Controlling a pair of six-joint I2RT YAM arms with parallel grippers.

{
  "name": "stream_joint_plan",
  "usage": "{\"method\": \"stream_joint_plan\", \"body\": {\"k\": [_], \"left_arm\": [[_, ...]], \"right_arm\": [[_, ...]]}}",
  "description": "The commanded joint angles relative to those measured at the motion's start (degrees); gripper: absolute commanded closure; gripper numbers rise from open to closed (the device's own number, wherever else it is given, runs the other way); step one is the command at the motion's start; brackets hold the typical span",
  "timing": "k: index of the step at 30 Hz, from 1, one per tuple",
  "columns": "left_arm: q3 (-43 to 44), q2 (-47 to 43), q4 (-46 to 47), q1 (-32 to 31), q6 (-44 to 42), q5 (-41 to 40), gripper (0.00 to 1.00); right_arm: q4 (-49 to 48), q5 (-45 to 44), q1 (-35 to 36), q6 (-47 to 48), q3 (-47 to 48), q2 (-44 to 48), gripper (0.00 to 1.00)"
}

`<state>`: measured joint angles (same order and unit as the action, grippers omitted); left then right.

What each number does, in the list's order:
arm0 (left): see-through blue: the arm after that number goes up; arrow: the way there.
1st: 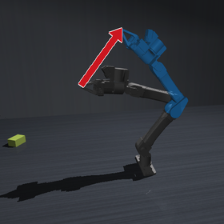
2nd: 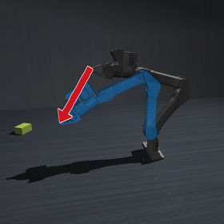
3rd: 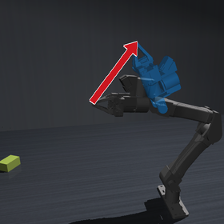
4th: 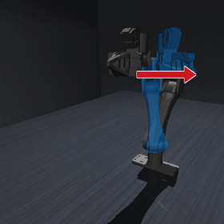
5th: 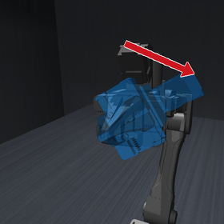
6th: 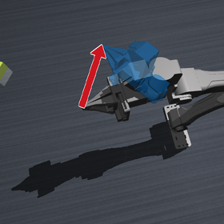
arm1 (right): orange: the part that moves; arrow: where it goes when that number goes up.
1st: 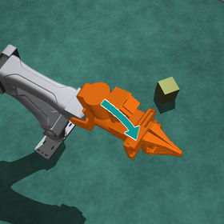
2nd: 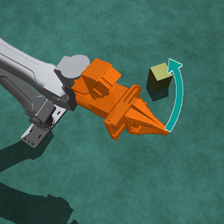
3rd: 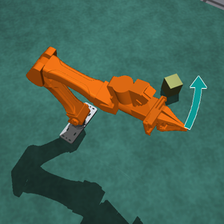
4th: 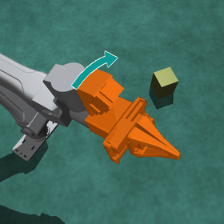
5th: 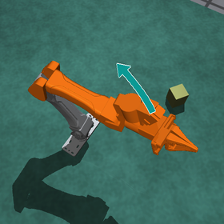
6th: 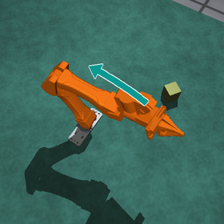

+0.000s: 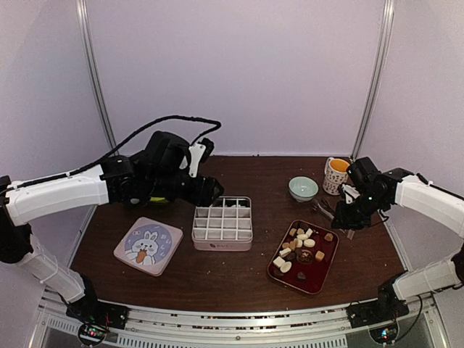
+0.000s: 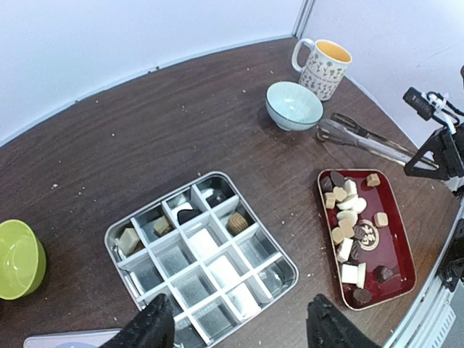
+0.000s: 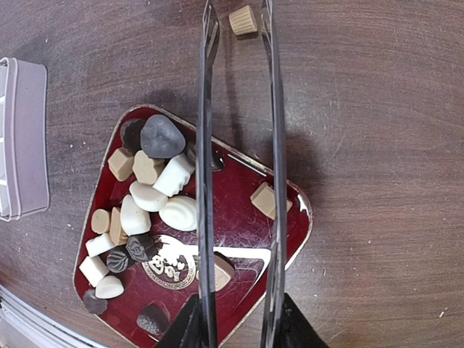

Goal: Pack the chocolate
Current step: Move the plate to the center of the board, then adjust the packing box at the center of the board.

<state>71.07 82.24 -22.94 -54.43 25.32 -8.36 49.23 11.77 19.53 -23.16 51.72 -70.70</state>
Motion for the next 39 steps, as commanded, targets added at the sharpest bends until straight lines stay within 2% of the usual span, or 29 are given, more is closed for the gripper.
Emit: {"method": "stream_joint_plan", "body": {"k": [1,6,12,16,26,34,39], "left_arm": [[-4.3,-3.7,7.2,1.2,-2.2,-2.2,0.34],[-7.7,-6.4,9.9,2.4,-2.8,-4.2,0.34],[-12.5,-11.3,14.9,6.2,-4.0,-2.3,0.33],[-15.6,-13.6,18.3,7.7,-5.5,-2.9,0.32],[-21.4,-12.0,25.9,9.6,-13.5,-8.4,0.28],[-29.2,-10.7,38.9,14.6,-13.3,-2.3,0.27],[-34.3,-9.6,47.8,15.3,-13.6,1.3,0.27]], "right_arm": [[0.0,-4.5,0.7,-0.7,2.4,-1.4,0.71],[-0.6,-4.5,0.9,-0.9,2.6,-3.5,0.71],[-1.3,-3.9,1.6,-1.5,2.7,-4.9,0.73],[-0.9,-4.5,1.7,-1.9,3.4,-4.7,0.78],[3.3,-4.7,2.2,-3.0,5.6,-0.1,0.8],[8.4,-3.2,2.4,-4.9,6.5,7.6,0.8],[9.7,-0.8,4.1,-5.8,10.1,9.6,0.8]]}}
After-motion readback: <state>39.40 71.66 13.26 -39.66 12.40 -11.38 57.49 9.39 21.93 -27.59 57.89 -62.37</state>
